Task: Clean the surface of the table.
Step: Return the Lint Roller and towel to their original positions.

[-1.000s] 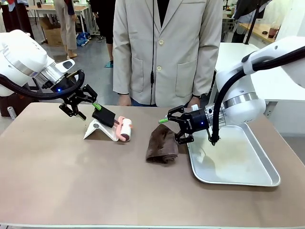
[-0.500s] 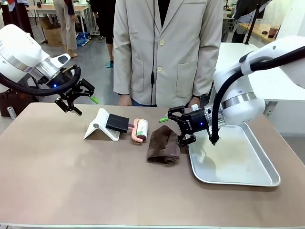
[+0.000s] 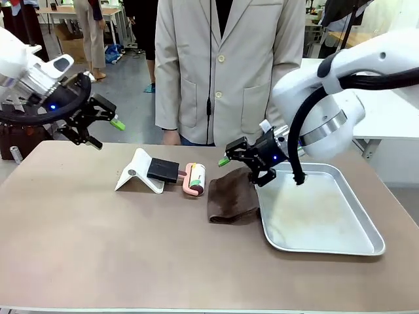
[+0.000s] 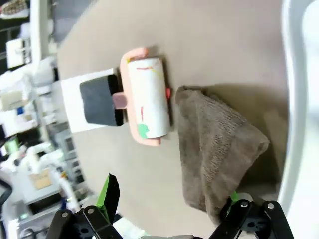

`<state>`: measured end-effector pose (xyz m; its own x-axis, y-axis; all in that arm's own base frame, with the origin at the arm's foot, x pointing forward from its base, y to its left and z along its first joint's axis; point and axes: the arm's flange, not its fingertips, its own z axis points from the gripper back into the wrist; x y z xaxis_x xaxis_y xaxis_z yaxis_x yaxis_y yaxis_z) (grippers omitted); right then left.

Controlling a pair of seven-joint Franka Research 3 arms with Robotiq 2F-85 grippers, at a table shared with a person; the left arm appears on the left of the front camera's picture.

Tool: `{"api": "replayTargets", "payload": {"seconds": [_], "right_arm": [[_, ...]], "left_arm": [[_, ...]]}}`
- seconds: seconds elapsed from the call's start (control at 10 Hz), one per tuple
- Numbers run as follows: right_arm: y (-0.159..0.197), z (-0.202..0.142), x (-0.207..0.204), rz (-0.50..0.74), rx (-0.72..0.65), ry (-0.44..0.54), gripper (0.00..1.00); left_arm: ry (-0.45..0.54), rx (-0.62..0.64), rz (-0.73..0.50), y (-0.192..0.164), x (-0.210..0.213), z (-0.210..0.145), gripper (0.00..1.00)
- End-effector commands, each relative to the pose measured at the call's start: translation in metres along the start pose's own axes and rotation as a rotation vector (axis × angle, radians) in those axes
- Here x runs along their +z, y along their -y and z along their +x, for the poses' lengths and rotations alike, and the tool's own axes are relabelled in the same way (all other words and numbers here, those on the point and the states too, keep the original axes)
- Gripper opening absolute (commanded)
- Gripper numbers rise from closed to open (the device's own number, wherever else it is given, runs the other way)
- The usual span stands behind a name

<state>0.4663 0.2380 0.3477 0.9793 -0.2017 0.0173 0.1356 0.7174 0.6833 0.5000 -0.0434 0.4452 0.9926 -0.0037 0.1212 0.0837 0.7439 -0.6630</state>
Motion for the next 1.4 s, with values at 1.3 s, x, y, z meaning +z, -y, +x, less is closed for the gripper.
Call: {"api": "replayTargets", "payload": {"seconds": [1.3], "right_arm": [[0.148, -0.060, 0.158, 0.493, -0.185, -0.374, 1.00]], "left_arm": [[-0.152, -0.191, -0.506, -0.112, 0.098, -0.177, 1.00]]}}
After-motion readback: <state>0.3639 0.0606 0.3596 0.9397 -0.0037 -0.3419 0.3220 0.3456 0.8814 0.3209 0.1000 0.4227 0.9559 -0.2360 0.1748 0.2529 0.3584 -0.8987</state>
